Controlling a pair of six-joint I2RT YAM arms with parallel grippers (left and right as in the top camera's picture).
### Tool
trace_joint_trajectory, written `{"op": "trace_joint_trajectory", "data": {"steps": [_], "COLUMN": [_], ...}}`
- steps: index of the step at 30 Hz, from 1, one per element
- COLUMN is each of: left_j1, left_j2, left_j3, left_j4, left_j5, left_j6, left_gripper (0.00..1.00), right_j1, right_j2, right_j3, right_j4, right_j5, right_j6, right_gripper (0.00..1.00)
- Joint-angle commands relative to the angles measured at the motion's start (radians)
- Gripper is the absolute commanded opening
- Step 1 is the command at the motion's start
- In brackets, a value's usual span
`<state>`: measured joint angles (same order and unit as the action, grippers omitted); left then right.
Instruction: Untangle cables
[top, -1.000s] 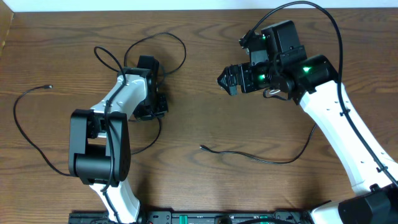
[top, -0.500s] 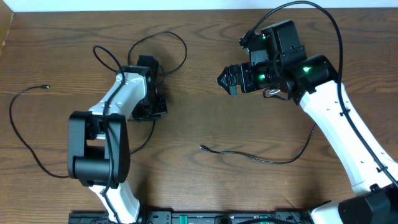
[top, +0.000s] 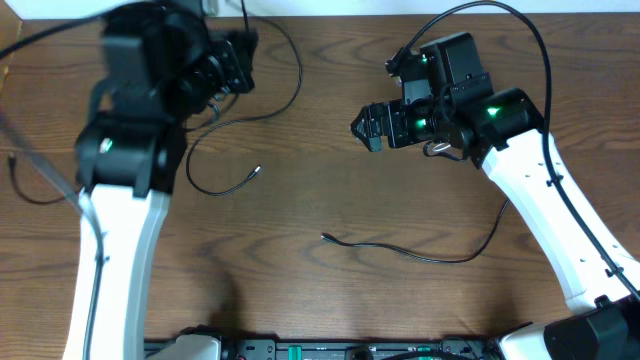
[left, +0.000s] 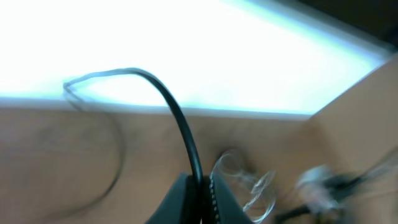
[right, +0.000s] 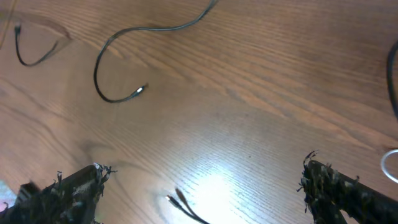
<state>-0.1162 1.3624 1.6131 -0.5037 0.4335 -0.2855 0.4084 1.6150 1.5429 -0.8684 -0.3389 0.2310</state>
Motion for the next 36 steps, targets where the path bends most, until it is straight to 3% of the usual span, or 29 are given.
{"op": "trace_joint_trajectory", "data": {"steps": [1, 4, 5, 9, 12, 18, 25, 29, 36], "left_j1": [-0.001, -0.001, -0.001, -0.001, -0.001, -0.001, -0.001, -0.009, -0.055], "left_j2": [-0.057, -0.076, -0.075, -0.046, -0.013, 0.122, 0.394, 0.536, 0.606], "left_j3": [0.008, 0.008, 0.008, 0.008, 0.027, 0.227, 0.728, 0.986, 1.066], "left_j4": [0.163, 0.348, 0.491, 0.800, 0.914, 0.904, 0.674, 0.633, 0.456], "left_j5": [0.083, 0.083, 0.083, 0.075, 0.005, -0.035, -0.152, -0.285, -0.314], "left_j6": [-0.097, -0.199, -0.288, -0.467, -0.580, -0.667, -0.678, -0.694, -0.698], "left_gripper": [0.08, 0.08, 0.07, 0.07, 0.07, 0.08, 0.08, 0.07, 0.08], "right_j1": [0.006, 0.006, 0.006, 0.006, 0.005, 0.004, 0.004, 0.004, 0.004], "right_j2": [0.008, 0.008, 0.008, 0.008, 0.008, 0.008, 0.008, 0.008, 0.008], "right_j3": [-0.003, -0.002, -0.003, -0.003, -0.003, -0.003, -0.003, -0.003, -0.003], "right_j4": [0.004, 0.004, 0.004, 0.000, -0.011, -0.041, -0.050, -0.052, -0.056], "right_j5": [0.044, 0.045, 0.045, 0.045, 0.057, 0.098, 0.101, 0.101, 0.101], "right_j6": [0.008, 0.008, 0.008, 0.008, 0.008, 0.008, 0.008, 0.008, 0.009], "right_gripper": [0.99, 0.99, 0.99, 0.99, 0.99, 0.99, 0.99, 0.99, 0.99]}}
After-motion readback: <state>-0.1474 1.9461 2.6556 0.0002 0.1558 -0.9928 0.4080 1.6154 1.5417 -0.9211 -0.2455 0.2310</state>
